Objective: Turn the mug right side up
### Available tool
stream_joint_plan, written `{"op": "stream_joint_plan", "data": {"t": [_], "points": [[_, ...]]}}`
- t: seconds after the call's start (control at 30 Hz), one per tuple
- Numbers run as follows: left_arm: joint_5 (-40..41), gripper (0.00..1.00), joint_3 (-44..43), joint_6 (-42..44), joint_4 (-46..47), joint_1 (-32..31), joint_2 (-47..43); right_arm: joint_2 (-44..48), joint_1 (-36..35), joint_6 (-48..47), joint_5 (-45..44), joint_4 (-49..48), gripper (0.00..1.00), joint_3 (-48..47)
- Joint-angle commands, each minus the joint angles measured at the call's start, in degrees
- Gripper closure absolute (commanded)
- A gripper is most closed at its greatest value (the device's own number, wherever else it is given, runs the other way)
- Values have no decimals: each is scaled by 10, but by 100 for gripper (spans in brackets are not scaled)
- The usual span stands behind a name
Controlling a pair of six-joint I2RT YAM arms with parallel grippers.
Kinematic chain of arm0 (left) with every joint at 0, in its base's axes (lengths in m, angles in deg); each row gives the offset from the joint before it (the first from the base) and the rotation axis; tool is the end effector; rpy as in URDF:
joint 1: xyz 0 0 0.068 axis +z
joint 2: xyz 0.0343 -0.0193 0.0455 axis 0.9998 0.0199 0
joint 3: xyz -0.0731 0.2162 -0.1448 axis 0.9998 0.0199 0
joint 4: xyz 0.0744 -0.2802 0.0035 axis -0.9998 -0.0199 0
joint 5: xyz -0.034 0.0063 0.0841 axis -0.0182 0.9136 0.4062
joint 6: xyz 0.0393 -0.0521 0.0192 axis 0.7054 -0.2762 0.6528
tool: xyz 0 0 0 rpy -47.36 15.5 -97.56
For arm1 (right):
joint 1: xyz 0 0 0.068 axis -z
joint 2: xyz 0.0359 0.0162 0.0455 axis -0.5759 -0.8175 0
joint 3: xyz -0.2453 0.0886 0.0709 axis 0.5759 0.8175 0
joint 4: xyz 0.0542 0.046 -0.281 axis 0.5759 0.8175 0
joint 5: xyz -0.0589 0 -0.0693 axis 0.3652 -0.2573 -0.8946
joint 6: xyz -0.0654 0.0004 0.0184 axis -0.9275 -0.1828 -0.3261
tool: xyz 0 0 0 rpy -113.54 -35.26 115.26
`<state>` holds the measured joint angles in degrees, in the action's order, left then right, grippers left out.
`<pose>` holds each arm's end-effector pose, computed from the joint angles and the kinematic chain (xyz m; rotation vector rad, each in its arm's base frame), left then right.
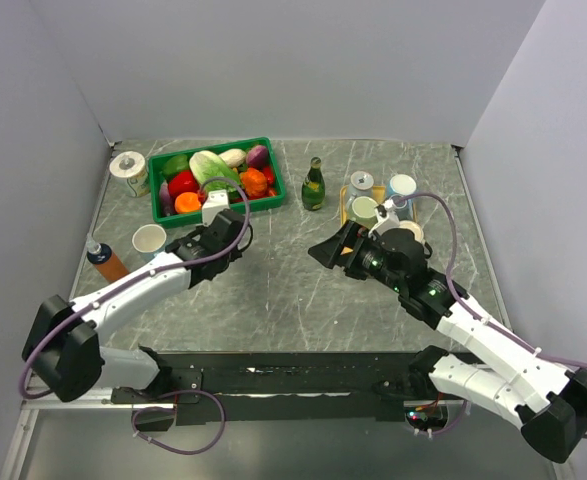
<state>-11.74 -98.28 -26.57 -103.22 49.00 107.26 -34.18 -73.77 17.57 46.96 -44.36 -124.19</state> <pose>0.2555 -0.1748 0.2372 -0.2312 2.2120 -0.0581 0.1964 0.1614 0.2893 0.1756 2.0605 1.0874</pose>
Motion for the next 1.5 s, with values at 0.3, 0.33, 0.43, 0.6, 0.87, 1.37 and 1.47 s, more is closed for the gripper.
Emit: {"op": "stream_joint_plan", "data": {"t": [0.3,0.33,0.43,0.6,0.87,1.37,1.47], "points": [[8,99,3,0,25,101,66,29,34,-27,-14,23,3,-16],[11,99,5,-1,23,107,71,27,38,-26,-10,20,3,-15],[9,99,15,-1,28,116,82,20,42,-22,6,10,3,-9],[29,99,51,-6,67,116,86,9,56,-26,40,-5,4,-6],[50,99,55,-11,71,118,94,-1,64,-28,53,-2,4,-11],[36,99,32,20,78,159,151,0,75,-32,62,12,4,-17],[38,92,29,11,71,161,153,2,76,-27,63,11,4,-13]]}}
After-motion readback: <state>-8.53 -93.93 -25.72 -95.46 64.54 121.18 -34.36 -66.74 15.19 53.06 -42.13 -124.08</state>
